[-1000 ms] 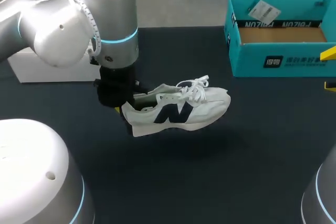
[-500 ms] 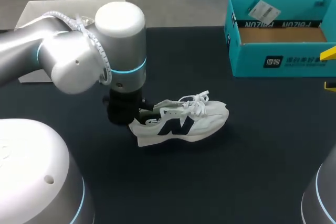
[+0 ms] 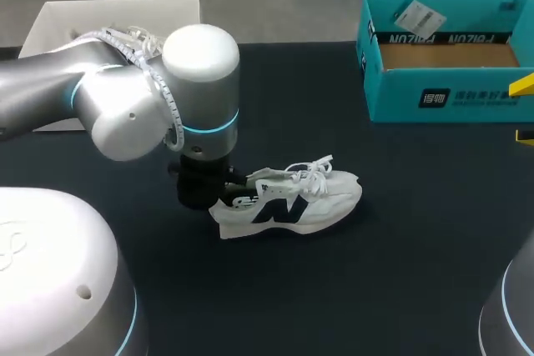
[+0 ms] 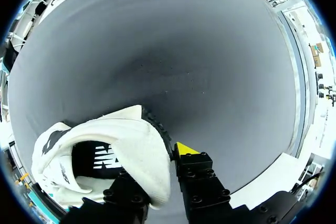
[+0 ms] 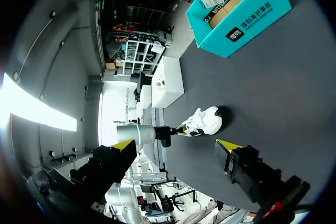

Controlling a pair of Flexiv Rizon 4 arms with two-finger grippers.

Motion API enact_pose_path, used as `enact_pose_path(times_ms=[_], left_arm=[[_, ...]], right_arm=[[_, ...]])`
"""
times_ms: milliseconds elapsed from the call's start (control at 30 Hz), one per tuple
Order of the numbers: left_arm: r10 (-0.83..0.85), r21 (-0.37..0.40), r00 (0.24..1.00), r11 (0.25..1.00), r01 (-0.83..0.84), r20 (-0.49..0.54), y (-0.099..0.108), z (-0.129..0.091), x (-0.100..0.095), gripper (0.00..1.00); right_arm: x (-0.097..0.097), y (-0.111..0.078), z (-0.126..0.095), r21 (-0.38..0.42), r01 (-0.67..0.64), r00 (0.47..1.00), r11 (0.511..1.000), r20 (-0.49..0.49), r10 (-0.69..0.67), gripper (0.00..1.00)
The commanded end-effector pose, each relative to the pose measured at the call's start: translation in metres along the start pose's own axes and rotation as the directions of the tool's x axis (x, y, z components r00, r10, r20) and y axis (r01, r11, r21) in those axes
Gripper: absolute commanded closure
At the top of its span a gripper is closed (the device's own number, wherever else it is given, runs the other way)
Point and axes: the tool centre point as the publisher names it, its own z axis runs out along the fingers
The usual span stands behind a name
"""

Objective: Take the shoe out of the shoebox, open the shoe tongue, remove and reinsert the insole, then place the shoe into the shoebox

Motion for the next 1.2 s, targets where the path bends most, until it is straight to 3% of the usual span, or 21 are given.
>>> enact_pose_path(times_ms=[33,67,100,133,333,700,1100,1200], left_arm=[[-0.002,-0.002,1.000,1.000,0.002,-0.015,-0.003,-0.006,-0.002,0.44],[-0.002,-0.001,1.000,1.000,0.002,-0.017,-0.004,-0.009,-0.003,0.21],[-0.002,-0.002,1.000,1.000,0.002,-0.017,-0.005,-0.012,-0.002,0.05],[-0.004,-0.006,1.000,1.000,0.003,-0.019,-0.006,-0.015,-0.002,0.00],[-0.040,-0.008,0.999,0.999,0.040,-0.011,-0.013,-0.039,0.000,0.00],[-0.292,0.153,0.955,0.947,0.282,0.046,-0.008,-0.079,0.011,0.00],[-0.536,0.295,0.811,0.834,0.466,0.234,-0.009,-0.094,0.032,0.00],[-0.536,0.295,0.811,0.834,0.466,0.234,-0.009,-0.094,0.032,0.00]], right_arm=[[0.000,-0.002,0.000,-0.003,-0.001,1.000,1.000,0.003,0.001,0.00],[0.000,-0.002,0.000,-0.003,-0.001,1.000,1.000,0.003,0.001,0.00],[0.000,-0.002,0.000,-0.003,-0.001,1.000,1.000,0.003,0.001,0.00],[0.000,-0.002,0.000,-0.003,-0.001,1.000,1.000,0.003,0.001,0.00],[0.000,-0.002,0.000,-0.003,-0.001,1.000,1.000,0.003,0.001,0.00],[0.000,-0.002,0.000,-0.003,-0.001,1.000,1.000,0.003,0.001,0.00],[0.000,-0.002,0.000,-0.003,-0.001,1.000,1.000,0.003,0.001,0.00],[0.000,-0.002,0.000,-0.003,-0.001,1.000,1.000,0.003,0.001,0.00]])
